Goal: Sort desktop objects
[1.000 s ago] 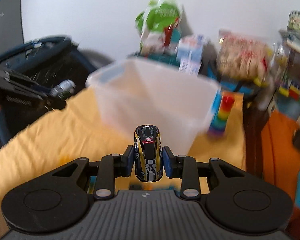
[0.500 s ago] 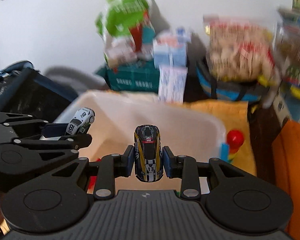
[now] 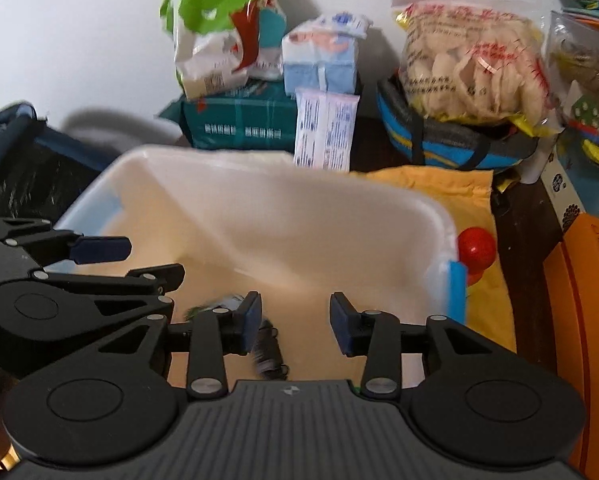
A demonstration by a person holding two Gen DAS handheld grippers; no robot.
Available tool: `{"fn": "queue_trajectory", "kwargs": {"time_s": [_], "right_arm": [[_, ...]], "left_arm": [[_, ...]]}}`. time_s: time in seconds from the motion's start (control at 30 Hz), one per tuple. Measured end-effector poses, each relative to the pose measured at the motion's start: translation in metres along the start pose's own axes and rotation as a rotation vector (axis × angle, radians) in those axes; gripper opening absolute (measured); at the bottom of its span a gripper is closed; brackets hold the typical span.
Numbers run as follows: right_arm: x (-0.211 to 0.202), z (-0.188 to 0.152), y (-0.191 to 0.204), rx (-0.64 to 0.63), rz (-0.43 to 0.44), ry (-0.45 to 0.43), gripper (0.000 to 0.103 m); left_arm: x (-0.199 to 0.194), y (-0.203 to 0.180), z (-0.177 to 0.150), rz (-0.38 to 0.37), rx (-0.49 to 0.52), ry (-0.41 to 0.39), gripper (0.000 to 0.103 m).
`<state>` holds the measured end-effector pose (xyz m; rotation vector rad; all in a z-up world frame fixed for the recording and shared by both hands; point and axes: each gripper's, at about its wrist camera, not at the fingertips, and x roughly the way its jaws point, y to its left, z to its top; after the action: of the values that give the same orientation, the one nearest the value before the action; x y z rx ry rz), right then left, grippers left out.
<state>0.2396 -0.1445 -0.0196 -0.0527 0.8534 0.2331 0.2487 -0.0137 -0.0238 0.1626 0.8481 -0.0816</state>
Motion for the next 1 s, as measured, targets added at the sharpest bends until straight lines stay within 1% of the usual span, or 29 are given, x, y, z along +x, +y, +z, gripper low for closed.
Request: {"fn": "queue_trajectory", "kwargs": {"time_s": [0.1, 0.17, 0.23, 0.33, 0.4, 0.5, 0.6, 0.77, 0.8, 0.87, 0.97, 1.0], "right_arm": [[-0.02, 0.001, 0.001, 0.002, 0.002, -0.04, 0.044], [-0.039, -0.002, 0.003, -0.002, 0.007, -0.071, 0.045], [-0.055, -0.006, 0.005, -0.009, 0.009, -0.093, 0.05], [-0.077, -0.018, 0.006, -0.01, 0.018, -0.111, 0.055], [-0.091, -0.033, 0.007, -0.023, 0.027, -0.111, 0.058], [-0.105, -0.063, 0.008, -0.055, 0.026, -0.088, 0.064], [-0.107, -0.095, 0.006, -0.064, 0.02, -0.034, 0.064], [-0.096, -0.145, 0.005, -0.077, 0.067, 0.058, 0.064], [-0.095, -0.153, 0.007, -0.089, 0.069, 0.068, 0.062], [-0.094, -0.167, 0.012, -0.126, 0.085, 0.081, 0.061], [-0.089, -0.182, 0.019, -0.149, 0.127, 0.099, 0.058], [-0.083, -0.185, 0.021, -0.137, 0.154, 0.119, 0.052]], "left_arm": [[-0.017, -0.001, 0.002, 0.024, 0.006, -0.037, 0.061], [-0.032, 0.0, 0.002, 0.029, -0.002, -0.063, 0.061], [-0.048, 0.001, -0.002, 0.029, -0.013, -0.077, 0.065], [-0.07, 0.004, -0.014, 0.033, -0.014, -0.071, 0.066], [-0.083, 0.008, -0.032, 0.006, -0.011, -0.055, 0.068], [-0.094, 0.013, -0.068, 0.001, -0.007, -0.014, 0.068], [-0.094, 0.015, -0.109, 0.002, 0.002, 0.041, 0.068], [-0.086, 0.014, -0.174, -0.034, 0.021, 0.16, 0.068], [-0.086, 0.015, -0.184, -0.046, 0.017, 0.177, 0.068], [-0.088, 0.016, -0.198, -0.078, 0.004, 0.199, 0.068], [-0.093, 0.016, -0.205, -0.114, -0.01, 0.192, 0.068], [-0.094, 0.015, -0.205, -0.119, -0.009, 0.185, 0.068]]}}
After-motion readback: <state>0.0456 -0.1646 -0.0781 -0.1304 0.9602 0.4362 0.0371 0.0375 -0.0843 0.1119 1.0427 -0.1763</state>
